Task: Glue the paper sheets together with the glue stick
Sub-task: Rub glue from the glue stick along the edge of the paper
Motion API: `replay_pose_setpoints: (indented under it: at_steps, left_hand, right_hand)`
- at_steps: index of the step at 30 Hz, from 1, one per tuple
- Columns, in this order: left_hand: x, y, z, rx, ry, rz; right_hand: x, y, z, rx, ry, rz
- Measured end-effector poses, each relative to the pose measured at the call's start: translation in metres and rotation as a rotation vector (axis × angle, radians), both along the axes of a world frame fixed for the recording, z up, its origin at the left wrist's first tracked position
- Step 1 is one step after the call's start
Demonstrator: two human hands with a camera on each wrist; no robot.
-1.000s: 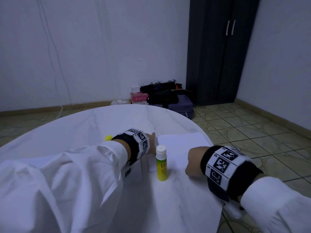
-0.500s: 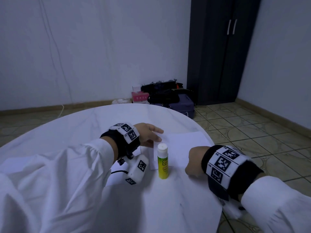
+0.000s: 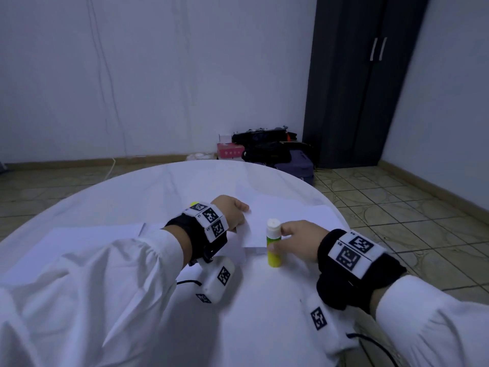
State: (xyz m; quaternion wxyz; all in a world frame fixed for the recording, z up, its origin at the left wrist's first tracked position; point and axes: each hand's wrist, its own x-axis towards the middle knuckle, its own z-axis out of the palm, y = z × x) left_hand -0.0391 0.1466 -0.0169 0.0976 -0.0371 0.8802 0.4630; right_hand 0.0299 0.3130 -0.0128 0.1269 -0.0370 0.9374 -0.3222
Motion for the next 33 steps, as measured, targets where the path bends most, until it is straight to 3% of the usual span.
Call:
replay_pose_setpoints:
  at_steps: [4, 7, 15, 20, 22, 29, 33]
  left_hand:
    - [0.033, -0.047, 0.009, -0.019, 0.085, 0.063]
    - [0.069, -0.089, 0.008, -0.03, 0.053, 0.073]
    - [0.161, -0.159, -0.017, -0.116, -0.129, -0.047]
    - [0.181, -0.178, -0.027, -0.831, -0.153, -0.389]
    - [0.187, -0.178, -0.029, -0.997, -0.094, -0.439]
    - [0.195, -0.179, -0.027, -1.044, 0.016, -0.596]
    - [0.194, -0.181, -0.028, -1.008, 0.052, -0.603]
  right_hand:
    - [0.012, -0.01, -0.001, -0.115, 0.066, -0.049]
    - [0.024, -0.022, 0.0, -0.145, 0.063, -0.045]
    - [0.056, -0.073, -0.015, 0.071, -0.057, 0.162]
    - [0.072, -0.094, -0.01, 0.315, -0.021, 0.276]
    - [0.073, -0.097, -0.005, 0.351, -0.015, 0.289]
    - [0.063, -0.111, 0.005, 0.047, -0.002, 0.137]
    - [0.055, -0.135, 0.011, -0.149, 0.13, 0.104]
